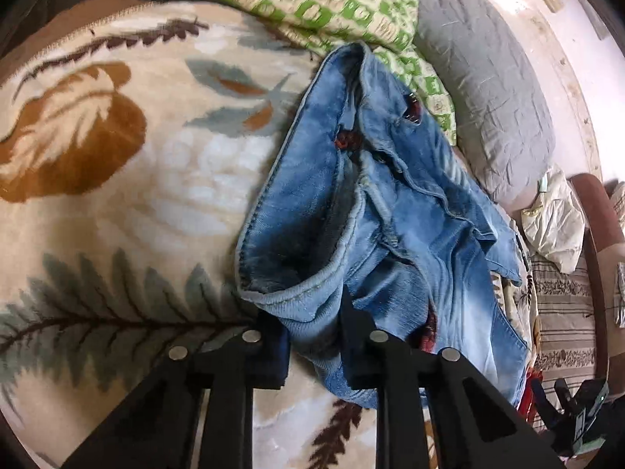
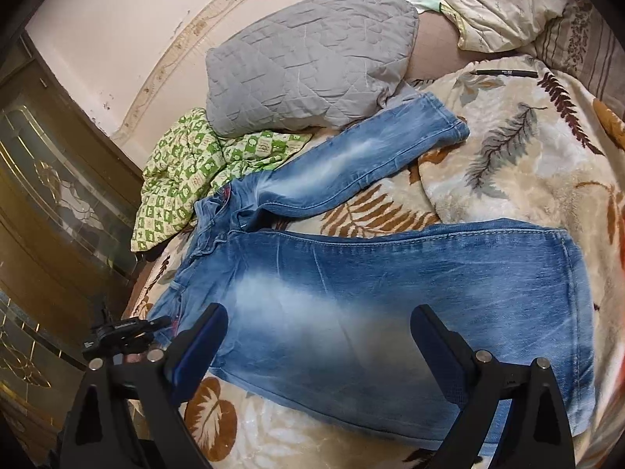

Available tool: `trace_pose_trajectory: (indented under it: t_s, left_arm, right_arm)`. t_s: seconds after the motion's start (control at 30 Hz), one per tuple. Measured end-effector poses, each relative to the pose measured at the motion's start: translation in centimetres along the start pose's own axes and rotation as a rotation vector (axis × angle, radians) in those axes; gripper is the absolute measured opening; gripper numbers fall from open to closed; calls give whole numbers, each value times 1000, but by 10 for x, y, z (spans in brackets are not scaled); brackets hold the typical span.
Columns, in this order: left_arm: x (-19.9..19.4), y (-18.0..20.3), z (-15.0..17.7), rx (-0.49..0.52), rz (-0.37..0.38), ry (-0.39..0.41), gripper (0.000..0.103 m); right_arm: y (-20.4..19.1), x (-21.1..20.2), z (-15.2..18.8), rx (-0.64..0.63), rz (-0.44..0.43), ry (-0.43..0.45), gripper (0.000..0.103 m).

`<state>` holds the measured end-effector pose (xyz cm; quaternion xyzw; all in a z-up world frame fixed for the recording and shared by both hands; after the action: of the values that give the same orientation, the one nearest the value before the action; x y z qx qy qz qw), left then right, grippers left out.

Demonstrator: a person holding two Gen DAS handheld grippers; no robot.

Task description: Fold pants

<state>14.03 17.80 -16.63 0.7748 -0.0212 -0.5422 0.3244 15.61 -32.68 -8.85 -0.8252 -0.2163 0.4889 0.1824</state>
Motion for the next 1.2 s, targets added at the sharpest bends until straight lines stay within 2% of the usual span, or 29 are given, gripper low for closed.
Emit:
trace_pose_trajectory:
  t_s: [0.1,0.2,0.27,0.37,0.5,0.6,0.63,0.67,0.7,0.73,0.8,0.87,0.97,1.03,1.1,1.2]
  left_arm:
    - [-28,10,2,17,34,34,20]
    - [-58,12,4,7,59,34,20]
    - [-67,9,5,-7,45,32,20]
    - [-57,-5,8,-33,-30,-9,20]
    - [-11,-31,5,-90,-95,-91,20]
    - [-15,-31,10,-91,-61,-34,27]
    - [-20,-30,12,-96,-53,-22,47]
    - [-27,-29,14,-101,-65,-5,77]
    - [-35,-28,15,-103,-84,19,89]
    - [-45,-25,17,-96,-99,55,94]
    - [-70,-8,19,-38,-148,137,94]
    - [-90,27,21,82,-253,229,95]
    - [-101,83,24,255,-309,324,102]
    - [-99,119,26,343,-314,363,102]
    - [-91,150,26,411,-270,373,102]
    - [-71,183,21,445,-209,376,102]
  right_arm:
    - [1,-2,1,-8,6,3,96]
    - [6,-6,0,-7,14,12,97]
    - [10,-10,-2,3,7,21,97]
    - [16,-13,-4,23,-4,31,96]
    - [21,-13,-7,50,-13,34,97]
    - [23,-13,-8,37,14,19,96]
    - [24,-14,-8,31,26,18,96]
    - [25,-15,-10,30,37,17,96]
    - [27,-15,-11,32,40,18,97]
    - [28,-17,-13,35,41,21,97]
    - [28,-18,-18,32,46,25,97]
    - [25,-19,-25,19,67,27,97]
    - [17,-22,-38,-18,119,41,97]
    - [11,-27,-47,-43,177,55,97]
    - [4,-30,-56,-81,269,69,98]
    - [-4,-34,-67,-130,375,97,99]
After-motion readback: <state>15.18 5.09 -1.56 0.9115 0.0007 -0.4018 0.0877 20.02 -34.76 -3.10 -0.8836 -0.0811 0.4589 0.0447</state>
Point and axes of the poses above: each gripper's, at about its wrist camera, not at the fingertips, and x roughly the way its jaws point, y to its right, z to its underside, the point moved 2 cm from there along x, roughly the way its jaws point, and after that the axes turned 11 degrees about -y, right-handed, at the moved point
